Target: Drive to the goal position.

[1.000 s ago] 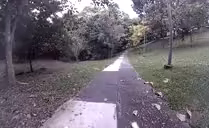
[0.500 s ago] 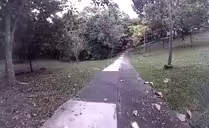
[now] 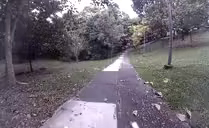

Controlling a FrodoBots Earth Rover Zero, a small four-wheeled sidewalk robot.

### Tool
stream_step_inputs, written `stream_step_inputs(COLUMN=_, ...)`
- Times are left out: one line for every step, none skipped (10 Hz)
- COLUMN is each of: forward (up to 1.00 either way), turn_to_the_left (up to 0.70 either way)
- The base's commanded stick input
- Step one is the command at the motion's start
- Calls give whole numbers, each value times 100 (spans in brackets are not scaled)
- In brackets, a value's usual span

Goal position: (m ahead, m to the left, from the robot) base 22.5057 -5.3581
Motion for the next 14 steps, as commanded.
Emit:
stream_step_inputs(forward=0, turn_to_the_left=-70)
stream_step_inputs(forward=0, turn_to_the_left=-70)
stream_step_inputs(forward=0, turn_to_the_left=-70)
stream_step_inputs(forward=0, turn_to_the_left=-70)
stream_step_inputs(forward=0, turn_to_the_left=-70)
stream_step_inputs(forward=0, turn_to_the_left=-70)
stream_step_inputs(forward=0, turn_to_the_left=-70)
stream_step_inputs(forward=0, turn_to_the_left=-70)
stream_step_inputs(forward=0, turn_to_the_left=-70)
stream_step_inputs(forward=0, turn_to_the_left=-70)
stream_step_inputs(forward=0, turn_to_the_left=-70)
stream_step_inputs(forward=0, turn_to_the_left=-70)
stream_step_inputs(forward=0, turn_to_the_left=-70)
stream_step_inputs(forward=44, turn_to_the_left=-34)
